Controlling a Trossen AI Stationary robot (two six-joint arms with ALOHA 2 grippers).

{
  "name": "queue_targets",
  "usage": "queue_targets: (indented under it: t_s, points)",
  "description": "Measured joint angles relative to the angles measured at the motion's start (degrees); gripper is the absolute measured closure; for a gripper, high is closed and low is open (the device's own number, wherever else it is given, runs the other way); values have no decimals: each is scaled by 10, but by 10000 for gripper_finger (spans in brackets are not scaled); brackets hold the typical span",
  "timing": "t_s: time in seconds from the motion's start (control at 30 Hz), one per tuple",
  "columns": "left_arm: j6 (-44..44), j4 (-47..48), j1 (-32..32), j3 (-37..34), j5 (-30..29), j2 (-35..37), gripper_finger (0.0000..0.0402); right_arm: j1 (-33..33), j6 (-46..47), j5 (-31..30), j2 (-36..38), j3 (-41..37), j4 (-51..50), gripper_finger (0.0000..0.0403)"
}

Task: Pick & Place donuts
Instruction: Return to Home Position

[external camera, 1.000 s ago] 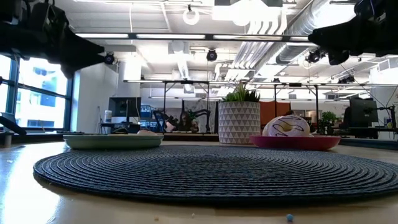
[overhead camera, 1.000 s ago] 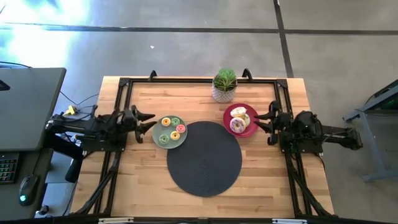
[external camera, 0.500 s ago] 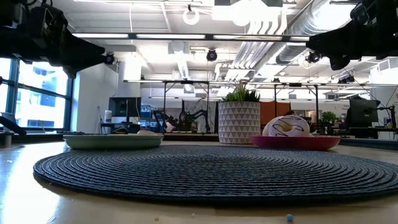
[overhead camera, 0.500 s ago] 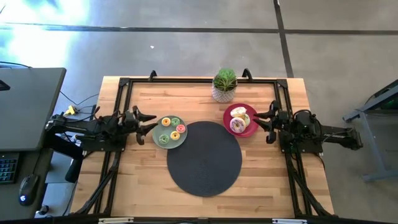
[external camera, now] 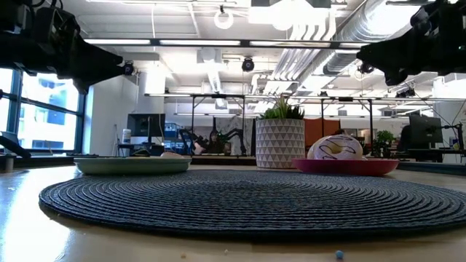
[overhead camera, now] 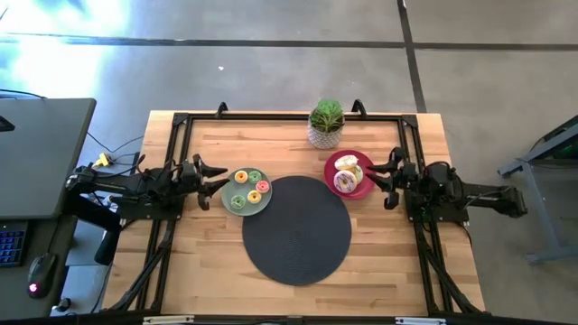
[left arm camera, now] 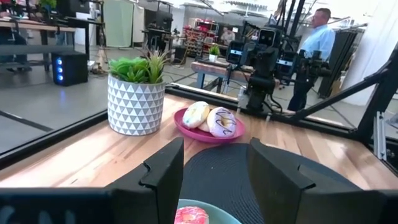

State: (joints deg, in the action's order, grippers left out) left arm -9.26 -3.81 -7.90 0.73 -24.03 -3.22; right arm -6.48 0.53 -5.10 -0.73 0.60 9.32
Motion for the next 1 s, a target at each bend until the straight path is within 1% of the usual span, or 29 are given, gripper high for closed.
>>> queue_targets:
  t_s: [0.07, 0.1, 0.2, 0.3, 0.5, 1.0]
  points:
    - [-7, 0, 0, 0, -2, 0, 234, 0, -9, 0, -1, 0, 2, 309]
    - [-28, -3, 0, 0, -17, 0, 234, 0, -12, 0, -2, 0, 0, 309]
    - [-112, -3, 0, 0, -109, 0, 234, 0, -6, 2, -2, 0, 0, 309]
    - [-131, -3, 0, 0, -146, 0, 234, 0, -5, 10, -2, 0, -8, 309]
    - [-131, -1, 0, 0, -140, 0, 234, 0, -5, -5, -2, 0, -36, 309]
    - [-131, -1, 0, 0, -139, 0, 234, 0, -5, -8, -3, -1, -37, 309]
